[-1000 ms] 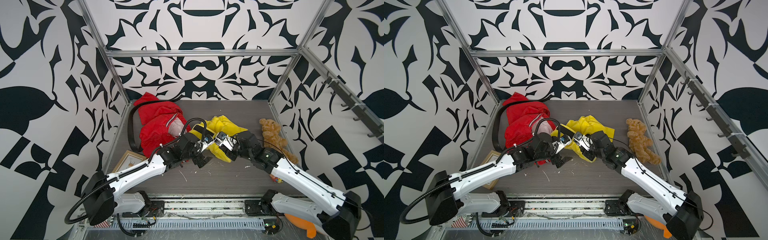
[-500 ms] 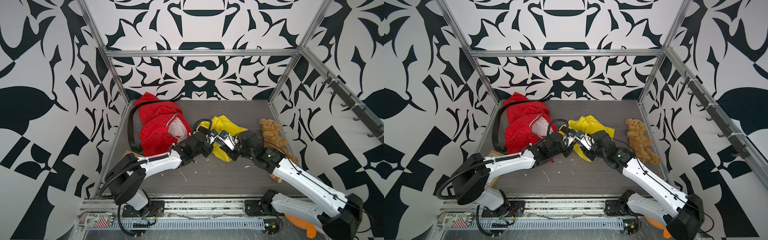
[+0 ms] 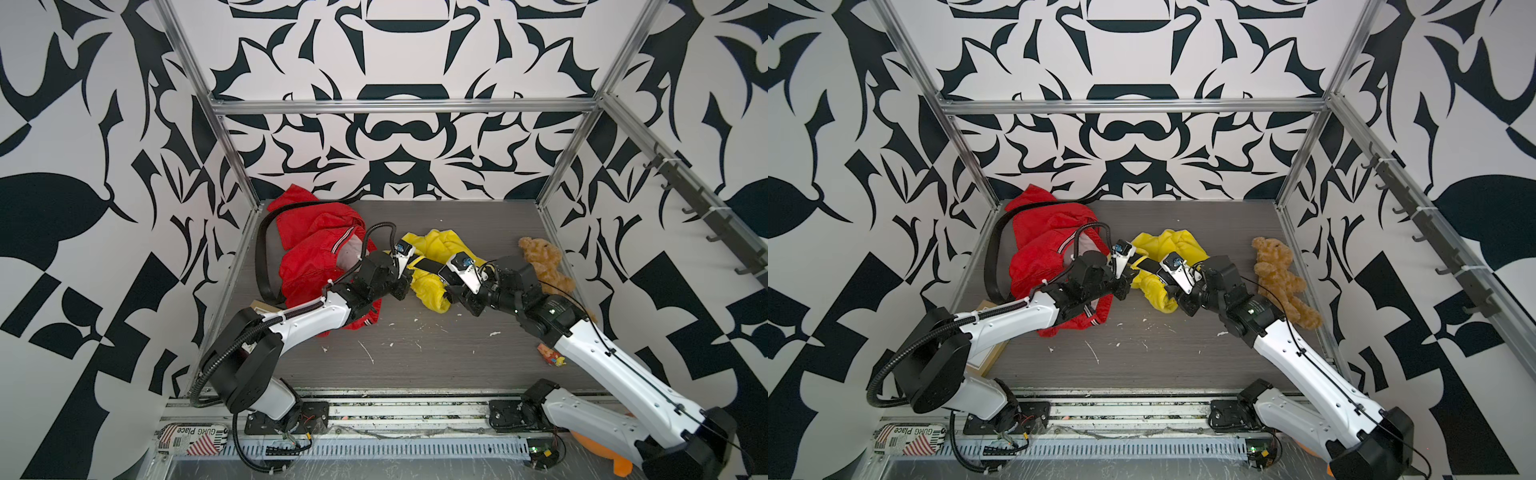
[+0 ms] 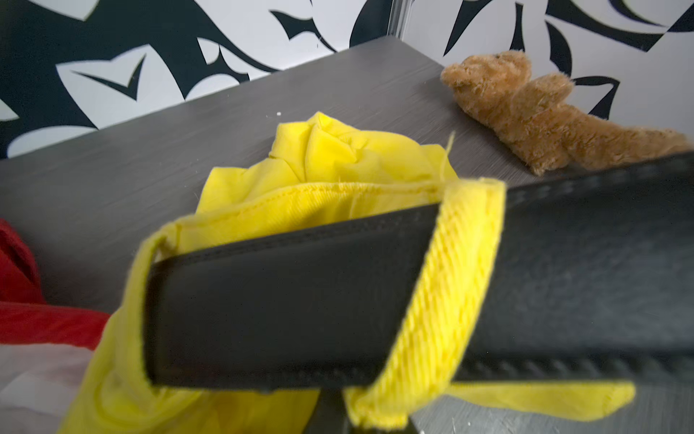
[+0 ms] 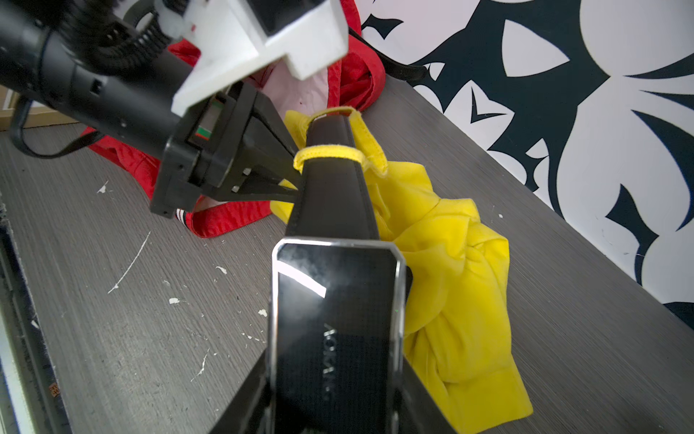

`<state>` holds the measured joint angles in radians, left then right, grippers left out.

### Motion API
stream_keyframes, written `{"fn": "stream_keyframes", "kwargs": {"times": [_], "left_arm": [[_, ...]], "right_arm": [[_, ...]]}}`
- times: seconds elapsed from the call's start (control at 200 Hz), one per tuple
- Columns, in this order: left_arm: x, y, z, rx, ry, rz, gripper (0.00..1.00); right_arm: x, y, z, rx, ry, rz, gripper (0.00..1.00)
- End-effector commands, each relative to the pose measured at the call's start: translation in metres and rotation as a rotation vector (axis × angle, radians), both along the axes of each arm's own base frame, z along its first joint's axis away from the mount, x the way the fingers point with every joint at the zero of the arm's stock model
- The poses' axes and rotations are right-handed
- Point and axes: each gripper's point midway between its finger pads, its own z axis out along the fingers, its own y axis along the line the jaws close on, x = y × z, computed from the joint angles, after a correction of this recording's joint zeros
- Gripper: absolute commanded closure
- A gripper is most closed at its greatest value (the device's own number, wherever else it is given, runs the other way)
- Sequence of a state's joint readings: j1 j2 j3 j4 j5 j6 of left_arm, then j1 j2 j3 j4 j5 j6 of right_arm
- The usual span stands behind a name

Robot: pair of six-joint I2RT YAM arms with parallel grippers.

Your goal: Remove the belt from the trousers

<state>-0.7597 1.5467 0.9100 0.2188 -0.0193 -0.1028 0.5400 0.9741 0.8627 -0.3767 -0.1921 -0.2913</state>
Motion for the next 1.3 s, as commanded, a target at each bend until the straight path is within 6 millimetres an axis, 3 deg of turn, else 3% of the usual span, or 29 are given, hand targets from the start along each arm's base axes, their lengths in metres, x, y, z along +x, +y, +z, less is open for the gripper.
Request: {"fn": "stream_keyframes", "kwargs": {"times": [0.0, 0.03, 0.105, 0.15, 0.205, 0.325, 0.36, 0.425, 0.66, 0.685, 0.81, 0.965, 1.065, 1.29], "left_arm": [[0.022, 0.074, -0.066, 0.214, 0.173, 0.290, 1.00], [0.019, 0.070, -0.062, 0.191, 0.171, 0.272, 0.95], [0.012, 0.066, -0.044, 0.156, 0.125, 0.250, 0.47], [0.009, 0.069, -0.030, 0.157, 0.071, 0.256, 0.30], [0.004, 0.073, -0.010, 0.155, -0.010, 0.256, 0.18], [-0.011, 0.064, 0.034, 0.119, -0.224, 0.158, 0.08], [-0.020, 0.059, 0.054, 0.101, -0.305, 0.105, 0.07], [-0.031, 0.044, 0.070, 0.097, -0.422, 0.007, 0.06], [-0.047, 0.003, 0.103, 0.058, -0.621, -0.202, 0.07], [-0.043, -0.003, 0.094, 0.074, -0.613, -0.214, 0.07], [-0.032, -0.016, 0.100, 0.077, -0.659, -0.216, 0.09], [-0.016, -0.025, 0.106, 0.080, -0.695, -0.180, 0.21], [-0.016, -0.032, 0.110, 0.063, -0.711, -0.199, 0.29], [-0.024, -0.031, 0.111, 0.034, -0.720, -0.223, 0.36]], "right_arm": [[0.002, -0.001, 0.020, 0.063, -0.025, -0.012, 1.00], [0.002, 0.002, 0.020, 0.069, -0.023, -0.002, 1.00], [0.004, 0.006, 0.021, 0.066, -0.017, 0.025, 1.00], [0.004, 0.009, 0.022, 0.057, -0.012, 0.042, 1.00], [0.004, 0.012, 0.025, 0.050, -0.009, 0.067, 1.00], [0.004, 0.017, 0.036, 0.054, -0.004, 0.116, 1.00], [0.003, 0.019, 0.040, 0.058, -0.002, 0.130, 1.00], [0.002, 0.022, 0.045, 0.063, 0.010, 0.158, 1.00], [-0.002, 0.031, 0.066, 0.097, 0.017, 0.220, 1.00], [-0.003, 0.031, 0.066, 0.097, 0.018, 0.225, 1.00], [-0.003, 0.031, 0.071, 0.101, 0.010, 0.236, 1.00], [-0.004, 0.030, 0.071, 0.106, 0.016, 0.242, 1.00], [-0.004, 0.029, 0.068, 0.107, 0.024, 0.243, 1.00], [-0.003, 0.023, 0.068, 0.106, 0.022, 0.233, 1.00]]}}
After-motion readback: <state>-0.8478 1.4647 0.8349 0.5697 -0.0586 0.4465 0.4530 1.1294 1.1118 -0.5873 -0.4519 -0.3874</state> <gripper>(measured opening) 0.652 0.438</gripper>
